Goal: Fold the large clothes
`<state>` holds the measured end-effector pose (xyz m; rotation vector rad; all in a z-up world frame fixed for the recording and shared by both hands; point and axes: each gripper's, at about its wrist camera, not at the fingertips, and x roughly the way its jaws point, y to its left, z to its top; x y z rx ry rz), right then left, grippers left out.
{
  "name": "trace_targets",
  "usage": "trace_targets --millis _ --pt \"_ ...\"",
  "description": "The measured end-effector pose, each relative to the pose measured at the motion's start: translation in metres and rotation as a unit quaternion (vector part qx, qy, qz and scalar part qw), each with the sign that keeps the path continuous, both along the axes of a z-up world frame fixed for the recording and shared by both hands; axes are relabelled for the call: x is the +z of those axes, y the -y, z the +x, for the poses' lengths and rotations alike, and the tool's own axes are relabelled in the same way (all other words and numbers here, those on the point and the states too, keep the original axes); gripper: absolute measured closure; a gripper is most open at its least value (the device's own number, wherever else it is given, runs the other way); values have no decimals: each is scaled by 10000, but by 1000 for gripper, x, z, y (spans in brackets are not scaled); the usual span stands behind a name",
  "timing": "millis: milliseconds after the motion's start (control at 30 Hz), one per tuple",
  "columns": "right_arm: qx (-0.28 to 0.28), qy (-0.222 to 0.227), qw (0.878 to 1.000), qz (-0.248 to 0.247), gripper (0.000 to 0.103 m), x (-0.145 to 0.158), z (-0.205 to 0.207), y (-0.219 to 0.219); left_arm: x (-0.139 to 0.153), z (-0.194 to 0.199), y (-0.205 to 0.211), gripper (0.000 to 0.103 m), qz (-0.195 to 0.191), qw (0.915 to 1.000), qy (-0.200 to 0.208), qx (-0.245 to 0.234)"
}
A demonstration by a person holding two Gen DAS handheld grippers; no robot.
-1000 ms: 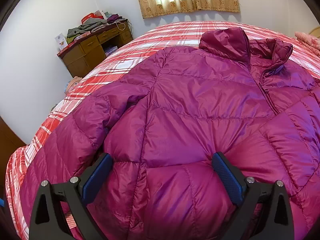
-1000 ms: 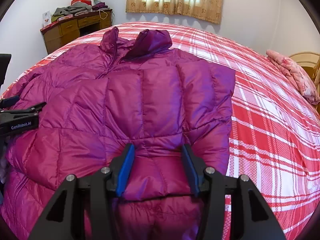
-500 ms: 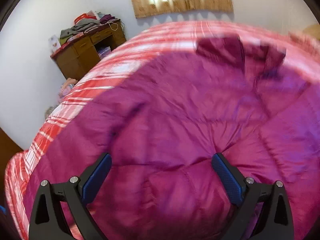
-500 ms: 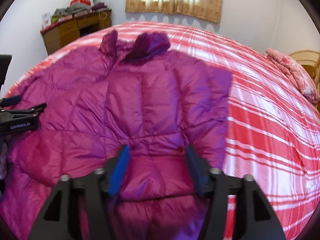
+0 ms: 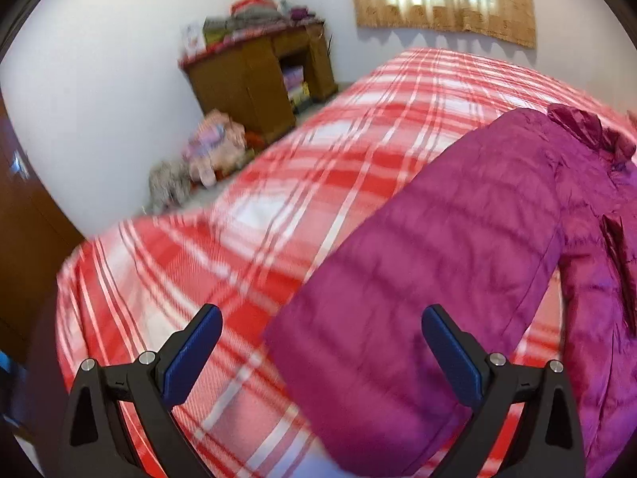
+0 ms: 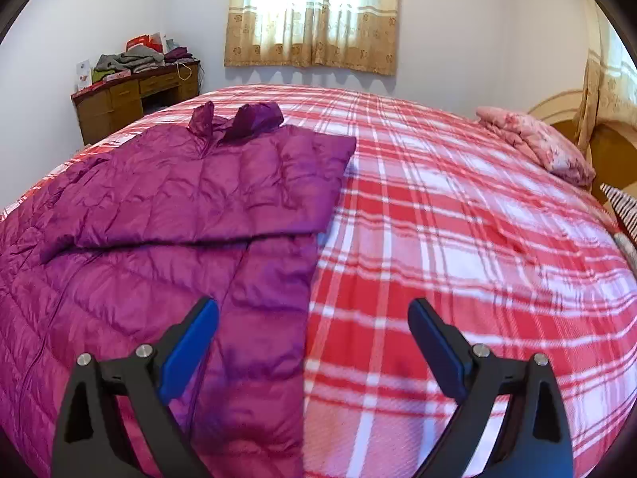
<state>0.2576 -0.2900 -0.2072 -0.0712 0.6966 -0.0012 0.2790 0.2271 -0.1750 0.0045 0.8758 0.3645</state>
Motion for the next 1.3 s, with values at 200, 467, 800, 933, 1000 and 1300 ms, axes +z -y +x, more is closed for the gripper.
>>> trace_targets --millis 200,467,800,933,1000,1300 --pt "201 114 9993 -290 6 -2 -4 -22 -24 13 -6 18 -296 9993 -238 20" --pt "-74 384 9989 -262 6 3 -14 -3 58 17 41 84 156 9960 839 -264" --pt "-520 332 9981 -85 6 -3 -10 19 139 29 229 85 664 9617 1779 -1979" --pt "-564 306 9979 -47 6 -5 -10 22 117 33 319 68 850 9453 1551 -2740" --pt "-596 216 9980 2 6 -9 -8 25 111 24 357 35 934 9339 1605 -3056" --pt "-539 187 9981 250 6 7 -13 35 116 8 333 9 993 9300 2155 -2807"
